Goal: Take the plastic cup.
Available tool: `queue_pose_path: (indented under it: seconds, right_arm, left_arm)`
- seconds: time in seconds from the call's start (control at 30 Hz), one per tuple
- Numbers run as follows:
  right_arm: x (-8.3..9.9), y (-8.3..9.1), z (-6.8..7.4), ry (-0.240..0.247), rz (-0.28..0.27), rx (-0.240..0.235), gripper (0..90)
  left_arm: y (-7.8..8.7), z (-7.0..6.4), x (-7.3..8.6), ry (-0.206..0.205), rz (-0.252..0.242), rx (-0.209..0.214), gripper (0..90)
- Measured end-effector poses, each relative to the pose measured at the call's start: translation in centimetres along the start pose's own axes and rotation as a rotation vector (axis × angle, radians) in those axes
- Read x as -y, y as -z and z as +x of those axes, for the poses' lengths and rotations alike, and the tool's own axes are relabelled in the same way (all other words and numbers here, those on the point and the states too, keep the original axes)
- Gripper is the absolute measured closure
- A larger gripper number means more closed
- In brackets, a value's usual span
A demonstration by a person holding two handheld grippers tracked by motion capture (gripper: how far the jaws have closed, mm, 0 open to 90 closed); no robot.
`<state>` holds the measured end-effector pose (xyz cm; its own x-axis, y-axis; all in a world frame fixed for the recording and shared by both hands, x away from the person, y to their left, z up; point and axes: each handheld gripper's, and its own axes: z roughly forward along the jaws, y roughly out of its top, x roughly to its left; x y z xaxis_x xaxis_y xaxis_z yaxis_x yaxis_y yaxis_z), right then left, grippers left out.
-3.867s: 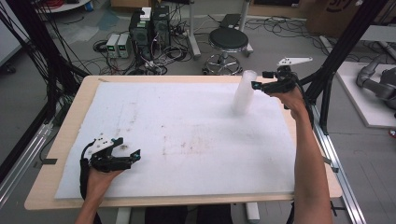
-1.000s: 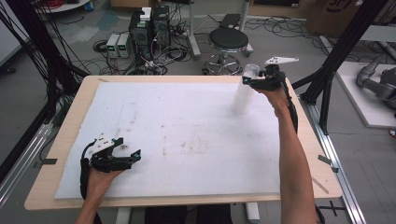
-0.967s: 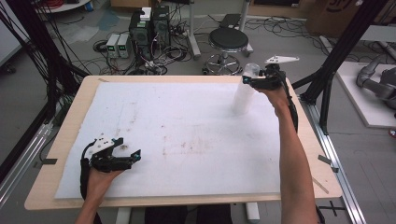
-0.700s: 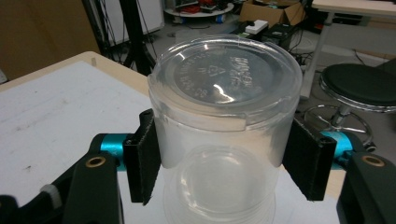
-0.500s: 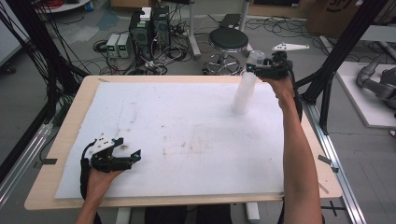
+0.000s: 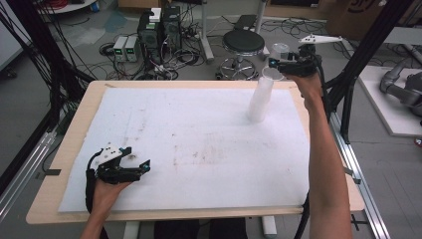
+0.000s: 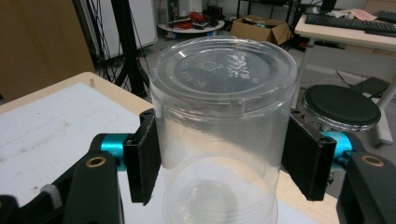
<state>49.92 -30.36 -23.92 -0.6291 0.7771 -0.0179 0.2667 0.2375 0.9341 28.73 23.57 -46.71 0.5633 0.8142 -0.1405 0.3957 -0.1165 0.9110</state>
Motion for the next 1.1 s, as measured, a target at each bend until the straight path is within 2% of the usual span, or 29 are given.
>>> queue_pose_path:
  seconds: [0.17,0.3,0.37,0.43,0.63,0.77,1.1]
  right_arm:
    - [0.0,0.5,0.6,-0.003,-0.003,-0.025,35.3]
    - [0.4,0.9,1.6,-0.01,-0.004,-0.064,35.3]
    - [0.6,1.1,2.2,-0.027,0.021,-0.1,35.3]
    - [1.0,1.6,3.3,-0.008,-0.002,-0.119,35.4]
    - [2.0,2.7,5.8,-0.009,-0.043,-0.212,35.7]
    - [2.8,3.4,7.7,-0.004,-0.051,-0.258,36.0]
    - [5.4,3.8,12.2,0.008,-0.093,-0.403,36.9]
  left_arm:
    - [0.0,0.0,0.0,0.002,-0.001,0.001,8.6]
    - [0.0,0.0,0.0,-0.005,0.001,-0.001,8.7]
    - [0.0,0.0,0.0,-0.005,0.003,0.001,8.7]
    - [0.0,0.0,0.0,-0.002,0.002,0.002,8.7]
    - [0.0,0.0,0.0,0.0,-0.003,0.004,8.7]
    - [0.0,-0.1,0.0,-0.011,-0.005,0.004,8.7]
    - [0.0,0.0,0.0,0.0,-0.002,0.008,8.7]
